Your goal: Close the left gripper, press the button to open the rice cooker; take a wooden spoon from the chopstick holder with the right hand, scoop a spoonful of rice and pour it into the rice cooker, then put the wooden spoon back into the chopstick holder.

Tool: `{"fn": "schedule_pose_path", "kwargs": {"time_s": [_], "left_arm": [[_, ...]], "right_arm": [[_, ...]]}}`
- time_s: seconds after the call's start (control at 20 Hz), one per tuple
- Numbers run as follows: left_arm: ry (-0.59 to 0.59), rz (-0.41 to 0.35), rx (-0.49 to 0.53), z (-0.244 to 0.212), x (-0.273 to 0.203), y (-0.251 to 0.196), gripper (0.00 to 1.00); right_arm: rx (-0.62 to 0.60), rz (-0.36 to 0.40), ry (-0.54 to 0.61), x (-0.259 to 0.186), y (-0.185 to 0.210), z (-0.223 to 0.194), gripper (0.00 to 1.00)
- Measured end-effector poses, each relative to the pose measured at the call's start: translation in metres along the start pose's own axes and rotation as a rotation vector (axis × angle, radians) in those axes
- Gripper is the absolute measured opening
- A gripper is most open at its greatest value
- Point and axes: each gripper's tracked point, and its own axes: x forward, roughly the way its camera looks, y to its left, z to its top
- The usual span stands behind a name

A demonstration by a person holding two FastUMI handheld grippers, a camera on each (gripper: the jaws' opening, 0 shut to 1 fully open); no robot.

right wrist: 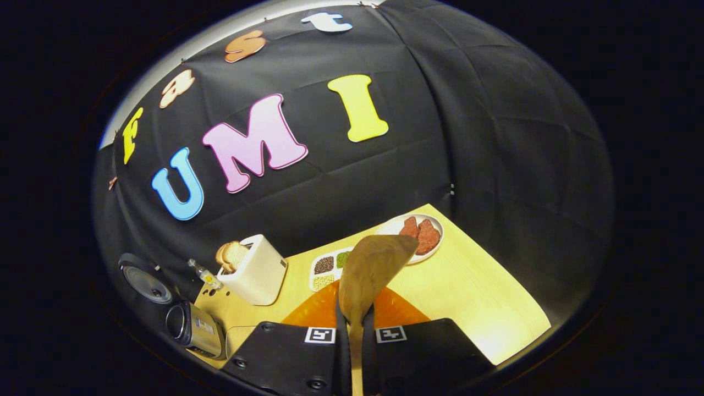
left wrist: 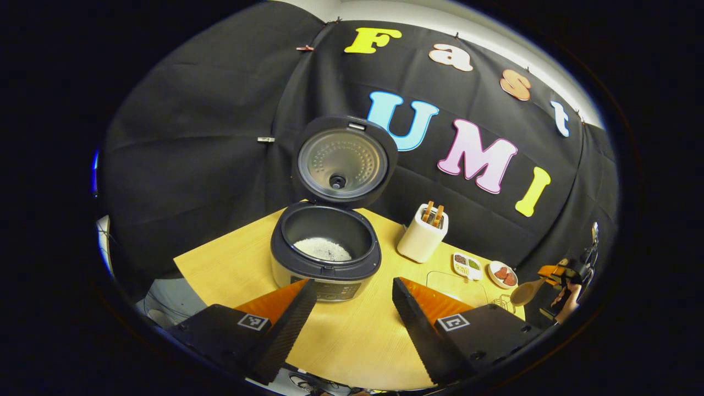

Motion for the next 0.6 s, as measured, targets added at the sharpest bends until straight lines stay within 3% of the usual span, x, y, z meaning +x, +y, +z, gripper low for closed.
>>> {"fn": "schedule_pose_path", "kwargs": {"time_s": [0.3,0.6], "left_arm": [[-0.013,0.083,-0.095,0.0,-0.008,0.002,0.96],[-0.021,0.108,-0.08,0.004,-0.008,-0.008,0.96]], "right_arm": [[0.006,0.009,0.073,0.031,-0.019,-0.035,0.12],[-0.073,0.058,0.144,0.048,-0.013,-0.076,0.12]]}}
